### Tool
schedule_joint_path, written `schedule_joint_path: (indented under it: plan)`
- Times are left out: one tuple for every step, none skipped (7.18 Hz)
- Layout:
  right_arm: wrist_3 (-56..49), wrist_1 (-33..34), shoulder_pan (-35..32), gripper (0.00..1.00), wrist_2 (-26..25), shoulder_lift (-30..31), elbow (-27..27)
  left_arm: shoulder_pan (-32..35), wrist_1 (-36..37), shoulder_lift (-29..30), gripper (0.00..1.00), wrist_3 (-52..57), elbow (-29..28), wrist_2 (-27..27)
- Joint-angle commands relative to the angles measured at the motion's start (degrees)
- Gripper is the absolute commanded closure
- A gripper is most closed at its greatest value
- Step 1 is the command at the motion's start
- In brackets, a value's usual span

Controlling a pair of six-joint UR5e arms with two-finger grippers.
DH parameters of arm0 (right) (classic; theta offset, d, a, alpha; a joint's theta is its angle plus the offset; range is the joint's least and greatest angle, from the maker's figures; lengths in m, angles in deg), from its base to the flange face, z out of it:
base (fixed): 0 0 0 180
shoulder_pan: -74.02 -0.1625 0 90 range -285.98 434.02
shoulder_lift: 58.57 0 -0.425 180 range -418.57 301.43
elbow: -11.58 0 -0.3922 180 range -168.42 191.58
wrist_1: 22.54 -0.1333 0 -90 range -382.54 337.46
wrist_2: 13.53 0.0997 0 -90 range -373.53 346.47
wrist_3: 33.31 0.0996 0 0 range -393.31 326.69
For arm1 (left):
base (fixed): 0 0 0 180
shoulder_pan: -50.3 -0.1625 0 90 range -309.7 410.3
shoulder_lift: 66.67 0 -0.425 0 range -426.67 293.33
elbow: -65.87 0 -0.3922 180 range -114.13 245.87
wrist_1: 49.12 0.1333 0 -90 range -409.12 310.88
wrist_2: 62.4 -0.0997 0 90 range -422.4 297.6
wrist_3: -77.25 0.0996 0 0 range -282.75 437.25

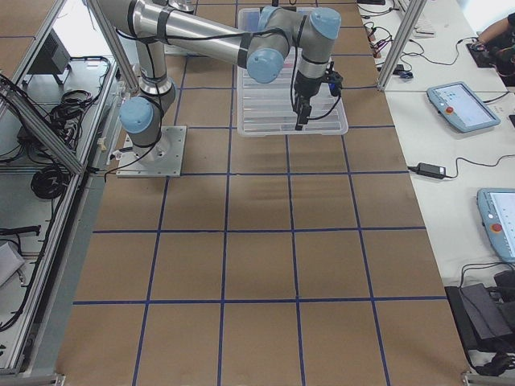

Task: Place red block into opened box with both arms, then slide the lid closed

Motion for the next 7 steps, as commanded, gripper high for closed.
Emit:
schedule_joint_path:
  plan:
    - [0.74, -0.92, -1.75, 0.00, 0.07, 1.14, -0.18, 0.39, 0.14, 0.47, 0.15, -0.09, -0.03, 0.39]
    - [0.74, -0.93, -1.75, 0.00, 0.07, 0.71, 0.17, 0.39, 0.06, 0.56, 0.19, -0.09, 0.23, 0.48]
    - [0.66, -0.93, -1.75, 0.00, 0.07, 0.88, 0.35, 0.39, 0.23, 0.99, 0.21, -0.09, 0.06, 0.39]
    - [0.66, -0.93, -1.75, 0.00, 0.16, 0.36, 0.61, 0.39, 0.23, 1.35, 0.25, -0.09, 0.15, 0.39]
    - [0.66, -0.84, -1.67, 0.00, 0.16, 0.18, 0.44, 0.39, 0.23, 1.52, 0.31, 0.00, 0.06, 0.39]
    - [0.66, -0.84, -1.67, 0.00, 0.16, 0.78, 0.44, 0.39, 0.32, 1.53, 0.47, -0.17, -0.12, 0.39]
    - [0.66, -0.75, -1.67, 0.00, 0.16, 0.70, 0.44, 0.39, 0.23, 1.27, 0.69, -0.52, -0.29, 0.48]
